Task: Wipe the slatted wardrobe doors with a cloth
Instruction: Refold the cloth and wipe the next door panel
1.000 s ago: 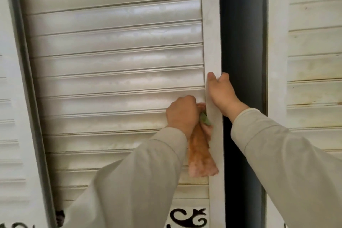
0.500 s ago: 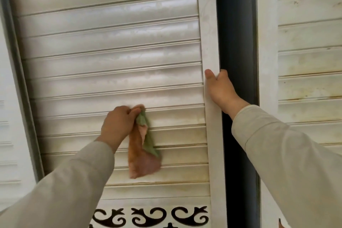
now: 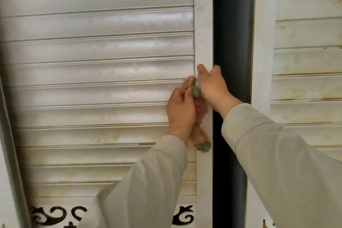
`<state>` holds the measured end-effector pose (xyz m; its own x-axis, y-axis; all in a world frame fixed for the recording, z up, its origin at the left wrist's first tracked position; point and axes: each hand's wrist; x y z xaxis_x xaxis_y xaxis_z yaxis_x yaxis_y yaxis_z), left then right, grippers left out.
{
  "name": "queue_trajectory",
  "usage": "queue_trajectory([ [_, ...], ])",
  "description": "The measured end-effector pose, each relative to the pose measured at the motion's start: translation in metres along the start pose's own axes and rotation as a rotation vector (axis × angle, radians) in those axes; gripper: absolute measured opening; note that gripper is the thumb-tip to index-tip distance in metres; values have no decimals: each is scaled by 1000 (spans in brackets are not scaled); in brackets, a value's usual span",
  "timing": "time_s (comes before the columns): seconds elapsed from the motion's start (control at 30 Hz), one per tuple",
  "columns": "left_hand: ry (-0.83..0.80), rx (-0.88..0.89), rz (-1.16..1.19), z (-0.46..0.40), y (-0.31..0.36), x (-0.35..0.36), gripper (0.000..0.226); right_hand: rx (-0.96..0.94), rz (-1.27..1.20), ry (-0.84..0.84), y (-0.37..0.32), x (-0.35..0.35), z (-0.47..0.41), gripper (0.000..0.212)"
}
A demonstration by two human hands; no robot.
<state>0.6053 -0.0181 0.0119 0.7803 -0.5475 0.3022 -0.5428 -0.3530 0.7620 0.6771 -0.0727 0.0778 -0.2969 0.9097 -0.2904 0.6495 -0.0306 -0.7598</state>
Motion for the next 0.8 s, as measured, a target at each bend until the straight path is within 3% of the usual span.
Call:
queue_trajectory([
  [0.13, -125, 218, -458, 18, -26, -15, 22, -6, -2, 17, 6, -5, -3, 57],
  [0.2, -77, 265, -651, 14, -28, -32, 28, -10, -1, 18, 7, -7, -4, 58],
  [0.3, 209, 220, -688, -10, -23, -90, 33, -7, -14, 8, 10, -8, -5, 59],
  [0.43, 778, 67, -593, -42, -6, -196, 33, -25, -29, 25, 10, -7, -4, 53],
  [0.5, 897, -78, -593, -50, -5, -211, 37, -25, -45, 27, 9, -5, -4, 53],
  [0.57, 872, -128, -679, -50, -12, -193, 46, -25, -46, 20, 7, -3, -3, 53],
  [0.63, 754, -18, -665, -38, -21, -151, 44, -24, -47, 14, 7, -2, -3, 52],
  [0.8, 270, 302, -611, 9, -26, -44, 29, -29, -44, 33, 6, -1, -2, 50],
])
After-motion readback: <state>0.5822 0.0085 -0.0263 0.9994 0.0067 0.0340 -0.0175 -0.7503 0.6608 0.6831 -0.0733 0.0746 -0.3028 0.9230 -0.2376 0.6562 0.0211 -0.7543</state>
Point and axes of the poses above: each hand's wrist, its own z-axis away from the middle knuckle, its own x-axis out of the palm, y = z × x, and after that the axes turned 14 degrees about z, right-handed
